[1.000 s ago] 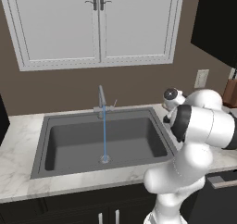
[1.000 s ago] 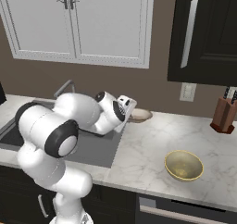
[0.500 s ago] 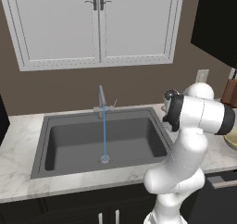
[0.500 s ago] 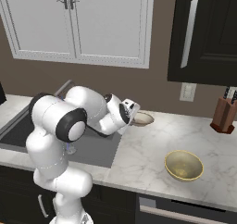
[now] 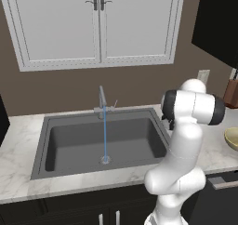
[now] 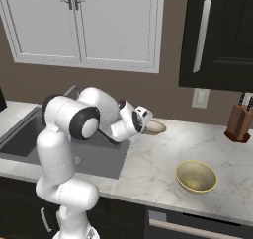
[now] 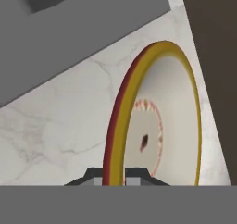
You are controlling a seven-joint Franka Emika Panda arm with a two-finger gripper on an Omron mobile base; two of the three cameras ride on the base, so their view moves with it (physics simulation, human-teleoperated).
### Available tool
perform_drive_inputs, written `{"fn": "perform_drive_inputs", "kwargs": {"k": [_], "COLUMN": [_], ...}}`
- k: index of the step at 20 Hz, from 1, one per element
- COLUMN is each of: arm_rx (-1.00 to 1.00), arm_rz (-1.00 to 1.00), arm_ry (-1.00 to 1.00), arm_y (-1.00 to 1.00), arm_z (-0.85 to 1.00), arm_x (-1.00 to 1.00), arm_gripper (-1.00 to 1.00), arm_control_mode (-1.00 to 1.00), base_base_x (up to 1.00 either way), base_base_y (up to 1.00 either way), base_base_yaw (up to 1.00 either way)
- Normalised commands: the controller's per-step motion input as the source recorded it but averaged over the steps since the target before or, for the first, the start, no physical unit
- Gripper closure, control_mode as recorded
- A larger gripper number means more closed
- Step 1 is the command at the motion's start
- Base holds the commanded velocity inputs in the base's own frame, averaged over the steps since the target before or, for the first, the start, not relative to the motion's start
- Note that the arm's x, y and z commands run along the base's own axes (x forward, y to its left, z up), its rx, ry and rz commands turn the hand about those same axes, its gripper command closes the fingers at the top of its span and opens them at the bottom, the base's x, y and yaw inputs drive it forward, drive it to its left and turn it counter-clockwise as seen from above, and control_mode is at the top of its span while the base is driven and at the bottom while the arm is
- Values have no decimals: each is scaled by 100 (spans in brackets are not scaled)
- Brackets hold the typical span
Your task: Rinse each bowl for a few seconds and place them down in the sink or on the counter.
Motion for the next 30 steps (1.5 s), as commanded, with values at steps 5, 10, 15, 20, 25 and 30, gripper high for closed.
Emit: {"fn": "perform_drive_inputs", "kwargs": {"k": [5, 10, 15, 20, 25, 30], "arm_rx": [0, 0, 0, 0, 0, 0], "arm_rz": [3, 4, 4, 2, 3, 3], "arm_ry": [-2, -2, 0, 1, 0, 0], "arm_y": [-7, -1, -4, -1, -1, 0], "arm_z": [-26, -35, -39, -20, 4, 10], "arm_x": [26, 21, 21, 25, 9, -1], "arm_gripper": [100, 100, 100, -100, -100, -100], "arm_control_mode": [-100, -100, -100, -100, -100, -100], "base_base_x": [0, 0, 0, 0, 0, 0], "base_base_y": [0, 0, 0, 0, 0, 0], "base_base_yaw": [0, 0, 0, 0, 0, 0]}}
